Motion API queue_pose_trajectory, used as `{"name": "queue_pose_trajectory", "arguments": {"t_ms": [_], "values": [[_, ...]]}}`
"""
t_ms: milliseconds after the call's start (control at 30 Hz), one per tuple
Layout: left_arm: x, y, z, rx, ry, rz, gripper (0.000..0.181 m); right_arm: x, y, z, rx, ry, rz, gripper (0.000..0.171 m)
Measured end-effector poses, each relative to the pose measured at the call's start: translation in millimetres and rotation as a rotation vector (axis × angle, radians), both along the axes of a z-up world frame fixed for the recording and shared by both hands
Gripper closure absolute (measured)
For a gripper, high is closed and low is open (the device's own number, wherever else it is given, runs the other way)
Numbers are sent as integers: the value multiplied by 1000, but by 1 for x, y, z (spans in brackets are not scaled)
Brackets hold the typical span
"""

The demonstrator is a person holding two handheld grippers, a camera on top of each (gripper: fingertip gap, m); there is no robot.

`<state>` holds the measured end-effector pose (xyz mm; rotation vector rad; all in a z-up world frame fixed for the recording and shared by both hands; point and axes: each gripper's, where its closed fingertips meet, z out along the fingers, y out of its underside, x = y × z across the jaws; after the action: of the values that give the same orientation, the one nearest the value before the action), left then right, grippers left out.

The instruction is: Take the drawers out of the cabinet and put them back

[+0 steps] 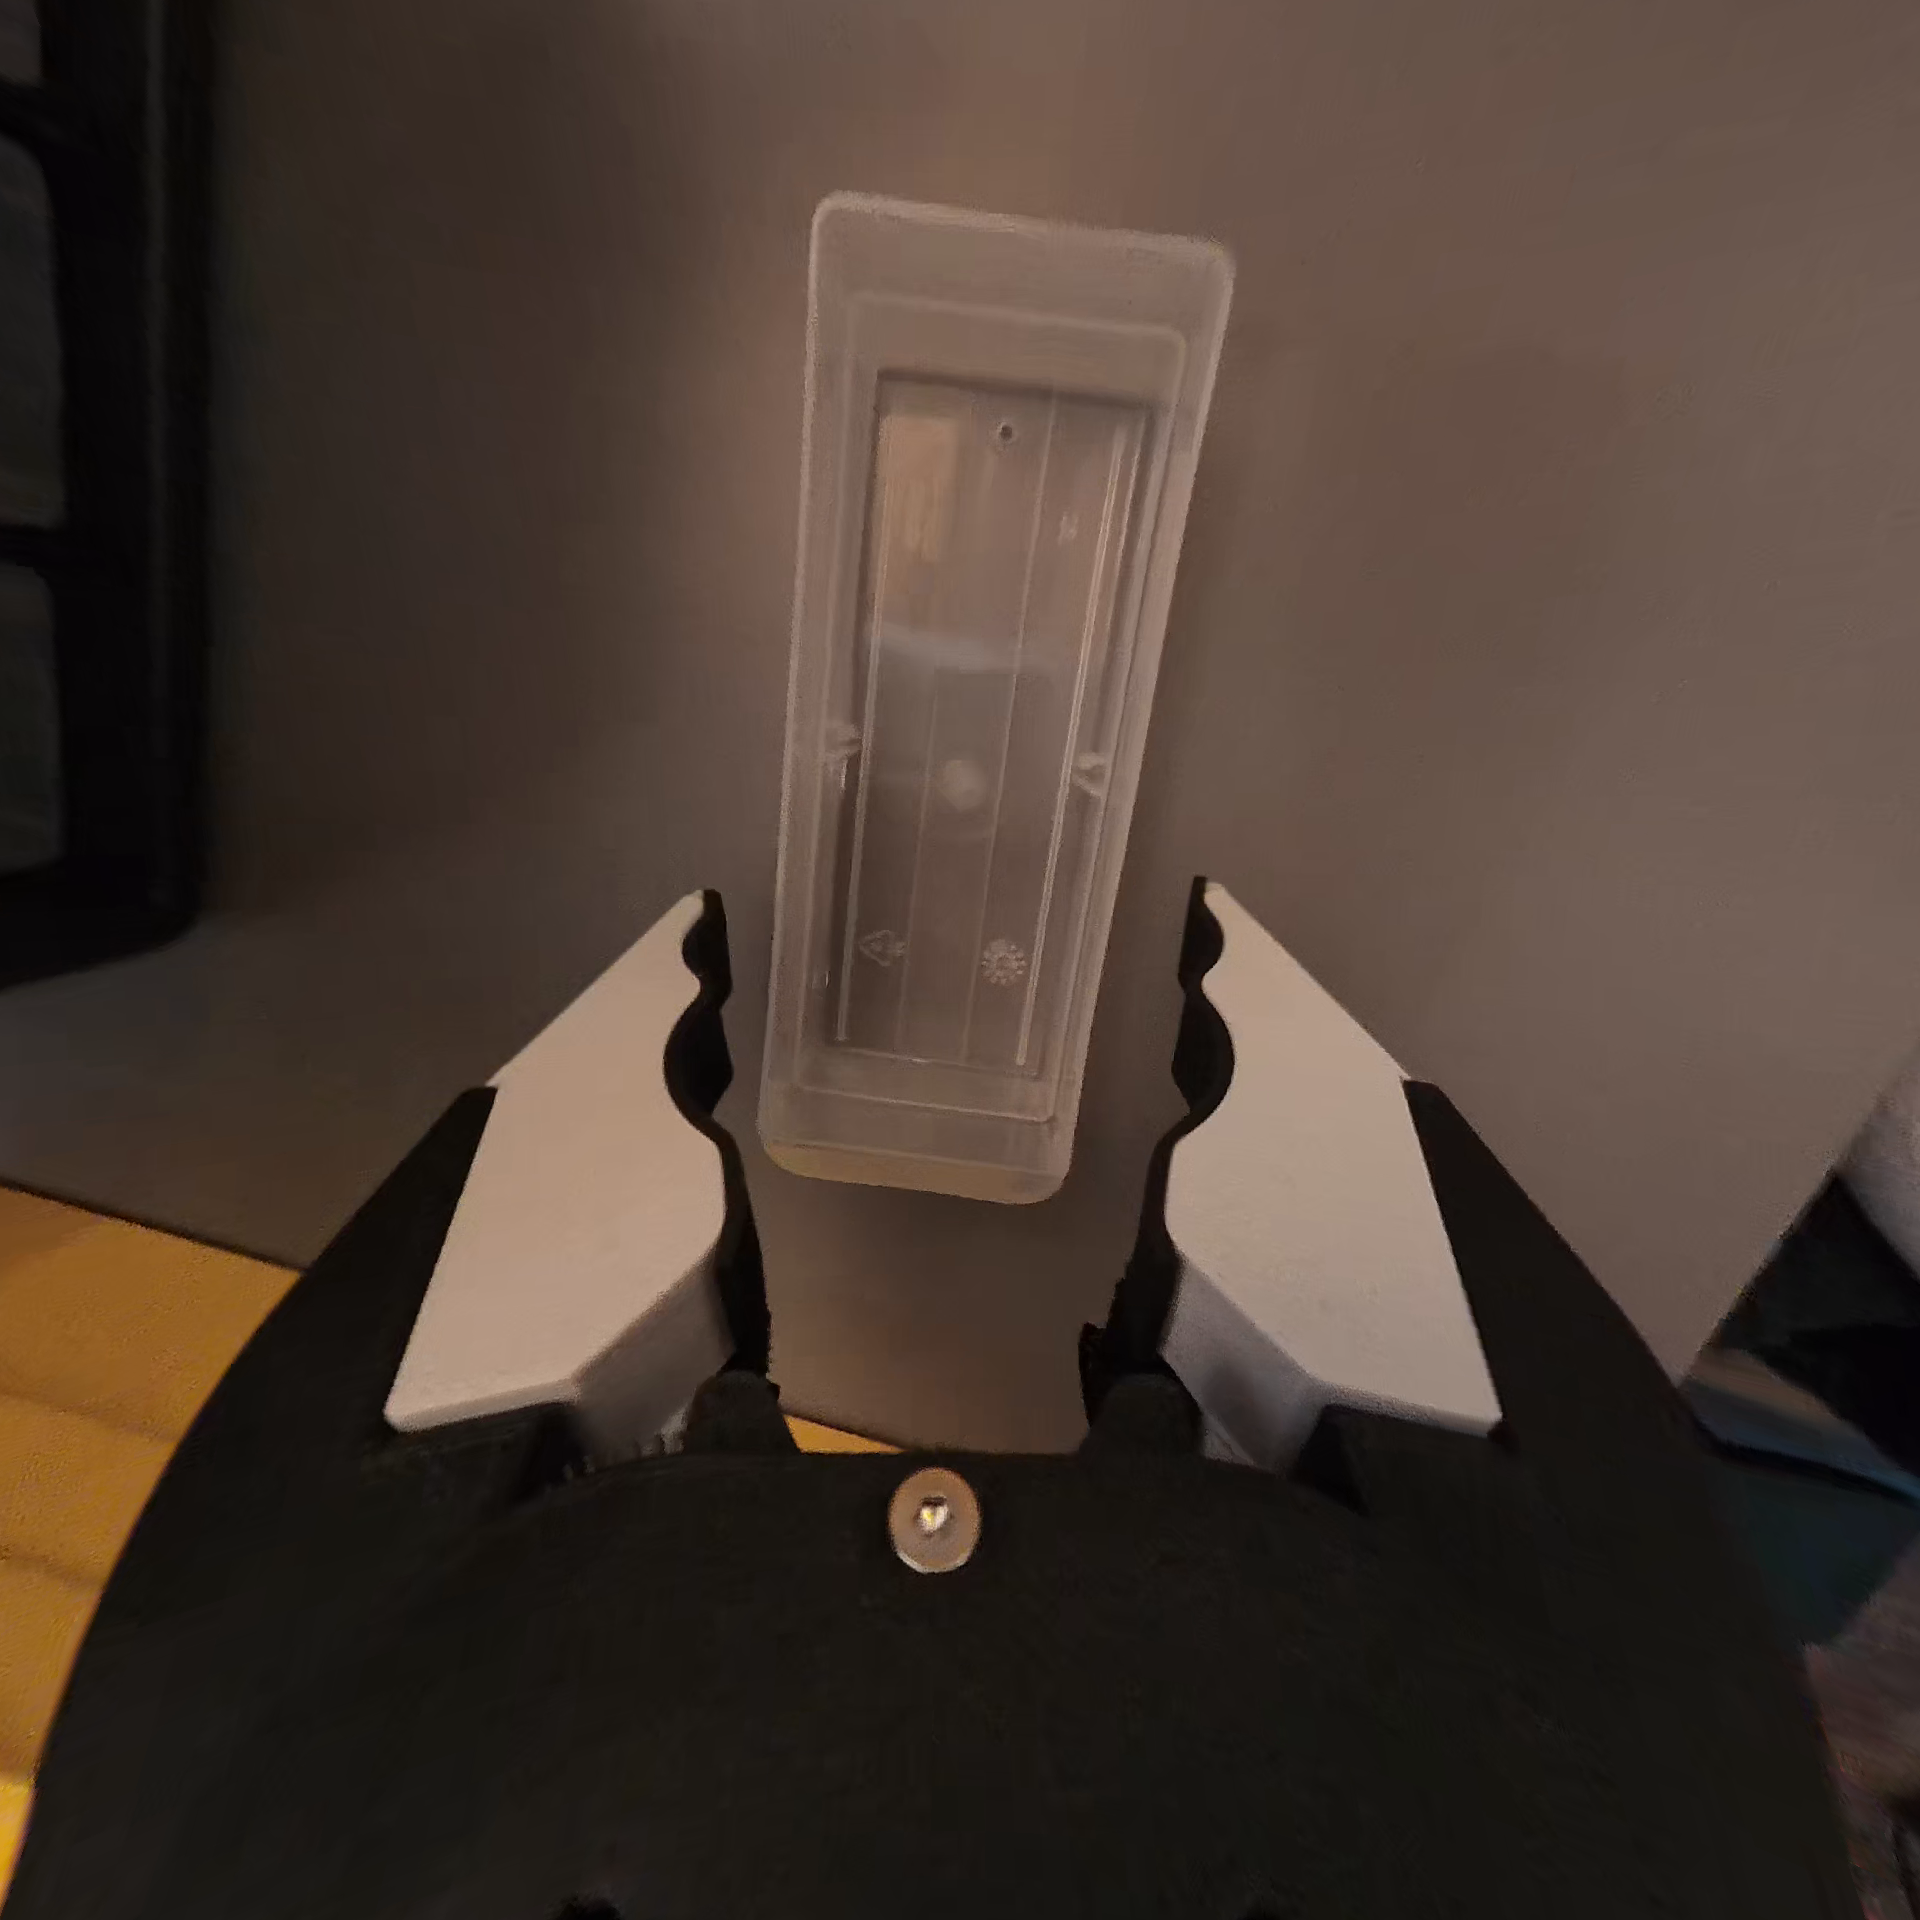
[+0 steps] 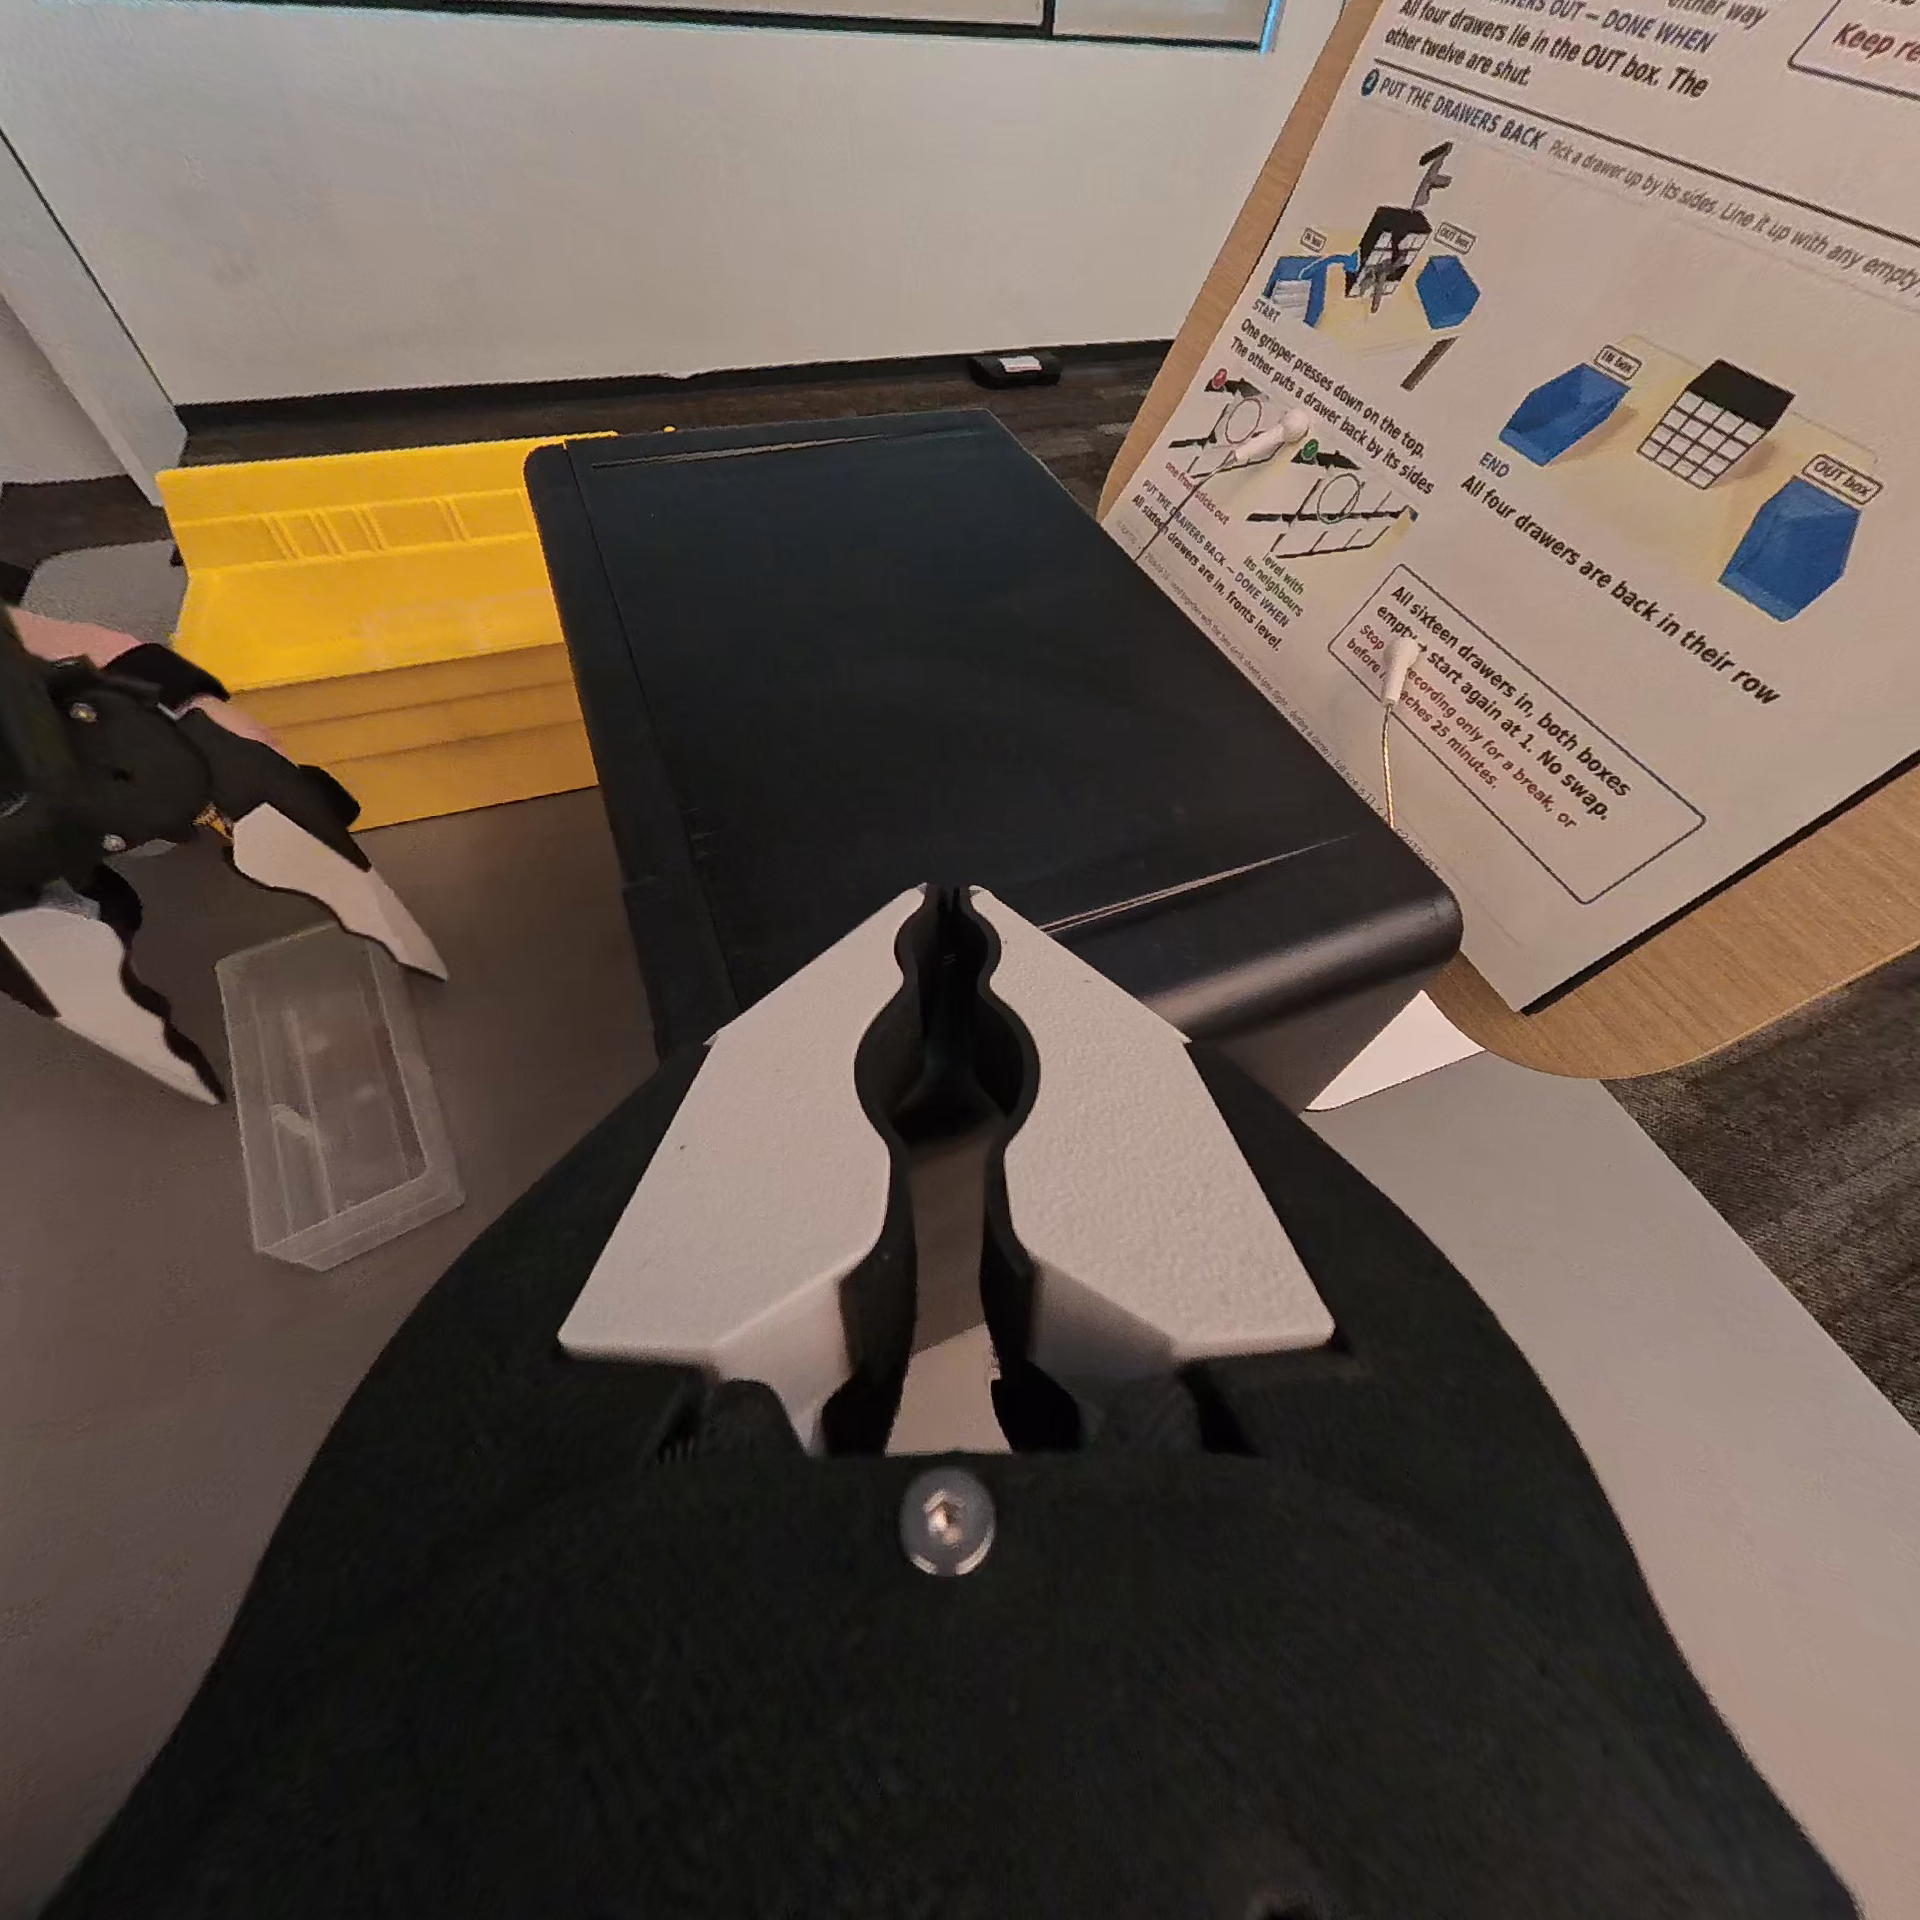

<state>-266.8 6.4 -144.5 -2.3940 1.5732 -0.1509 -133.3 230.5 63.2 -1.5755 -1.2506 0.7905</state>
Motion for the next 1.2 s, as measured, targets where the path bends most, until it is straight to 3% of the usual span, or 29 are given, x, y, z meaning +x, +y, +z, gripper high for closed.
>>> {"name": "queue_pose_trajectory", "arguments": {"t_ms": [233, 733, 900, 1033, 1200], "values": [[-11, -7, -12, 6, 8, 39, 116, 0, 0, 0, 11, -9, -7, 171], [-10, -4, -14, -18, 24, 114, 108, 0, 0, 0, 15, -12, -6, 171], [-11, -7, -14, -66, 32, 118, 118, 0, 0, 0, 12, -10, -5, 171], [-12, -5, -11, -77, 1, 215, 119, 0, -1, 0, 16, -12, -6, 171], [-25, 2, 4, -39, -61, 491, 120, 0, -1, 0, 14, -9, -4, 171]]}}
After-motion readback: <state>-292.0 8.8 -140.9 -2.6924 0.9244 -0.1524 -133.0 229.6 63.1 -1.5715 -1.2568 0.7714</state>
